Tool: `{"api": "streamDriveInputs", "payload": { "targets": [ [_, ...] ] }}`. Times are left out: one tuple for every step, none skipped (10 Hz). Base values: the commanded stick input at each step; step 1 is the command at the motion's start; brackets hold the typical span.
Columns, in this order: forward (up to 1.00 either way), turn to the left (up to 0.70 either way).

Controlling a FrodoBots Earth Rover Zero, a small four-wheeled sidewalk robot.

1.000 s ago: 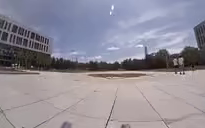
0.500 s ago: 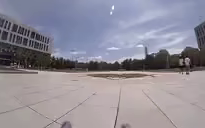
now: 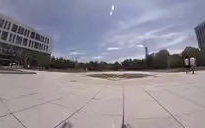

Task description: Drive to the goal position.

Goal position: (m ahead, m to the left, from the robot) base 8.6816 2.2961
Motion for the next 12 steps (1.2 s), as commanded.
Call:
{"api": "streamDriveInputs", "payload": {
  "targets": [
    [0.7,0.0],
    [0.7,0.0],
    [0.7,0.0],
    [0.7,0.0],
    [0.7,0.0],
    [0.7,0.0],
    [0.7,0.0],
    [0.7,0.0],
    [0.7,0.01],
    [0.7,0.02],
    [0.7,0.0],
    [0.7,0.0]
  ]
}}
